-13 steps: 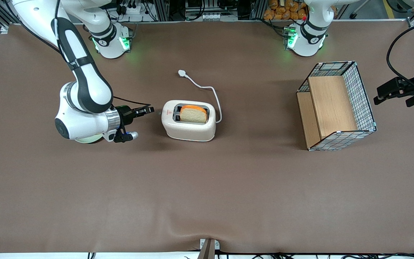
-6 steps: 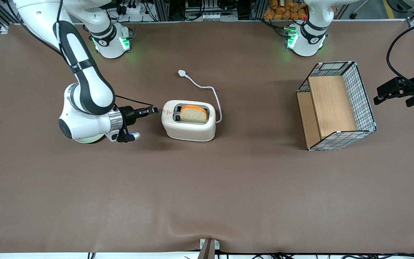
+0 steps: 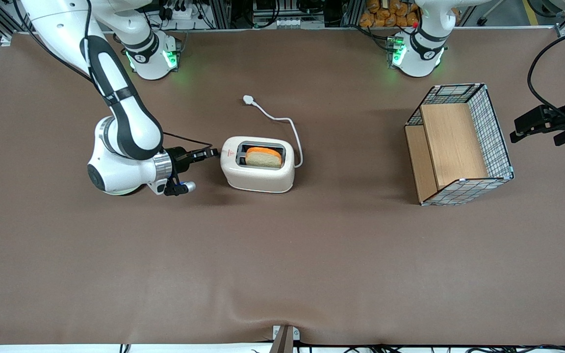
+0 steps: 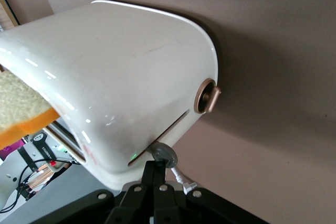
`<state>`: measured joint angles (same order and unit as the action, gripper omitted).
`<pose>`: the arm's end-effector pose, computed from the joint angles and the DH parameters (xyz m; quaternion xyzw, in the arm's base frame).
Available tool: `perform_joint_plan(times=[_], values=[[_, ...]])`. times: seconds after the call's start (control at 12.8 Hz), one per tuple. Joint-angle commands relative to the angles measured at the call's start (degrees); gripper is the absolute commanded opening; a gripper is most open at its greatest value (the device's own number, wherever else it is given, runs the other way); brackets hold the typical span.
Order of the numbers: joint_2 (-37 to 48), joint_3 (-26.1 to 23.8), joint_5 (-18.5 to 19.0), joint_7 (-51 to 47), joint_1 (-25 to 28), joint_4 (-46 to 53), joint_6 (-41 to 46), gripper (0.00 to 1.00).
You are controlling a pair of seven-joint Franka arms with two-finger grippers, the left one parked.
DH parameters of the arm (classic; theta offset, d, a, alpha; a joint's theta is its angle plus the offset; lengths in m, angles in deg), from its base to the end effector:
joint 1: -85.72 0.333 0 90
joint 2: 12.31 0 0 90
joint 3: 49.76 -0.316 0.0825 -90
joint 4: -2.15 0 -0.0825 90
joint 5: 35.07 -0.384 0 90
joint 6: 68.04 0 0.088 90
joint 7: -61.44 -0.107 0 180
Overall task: Press toaster button with right arm
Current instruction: 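Align the right gripper fingertips above the toaster's side lever, then push the toaster lever down with the right gripper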
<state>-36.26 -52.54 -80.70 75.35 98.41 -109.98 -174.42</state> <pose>0.5347 0.2050 0.2500 -0.9091 -0.0311 0.2419 0.3376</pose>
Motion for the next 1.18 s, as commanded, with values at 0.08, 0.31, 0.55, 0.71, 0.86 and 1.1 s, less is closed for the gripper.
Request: perform_joint_plan(times=[0.08, 0.31, 0.55, 0.71, 0.86, 1.1], values=[[-1.8, 0.41, -1.47, 5.58, 0.15, -0.45, -1.65, 0.0], [-2.59, 0.41, -2.87, 8.24, -0.3, -0.89, -1.73, 0.0], [-4.51, 0.41, -3.23, 12.17, -0.3, -1.15, -3.49, 0.0], [-5.75, 0.41, -3.58, 15.88, -1.35, -1.24, -3.4, 0.0], [-6.19, 0.41, -3.58, 15.98, -0.92, -1.16, -3.75, 0.0], [-7.77, 0.41, -3.67, 18.17, -0.91, -1.07, -5.16, 0.0]])
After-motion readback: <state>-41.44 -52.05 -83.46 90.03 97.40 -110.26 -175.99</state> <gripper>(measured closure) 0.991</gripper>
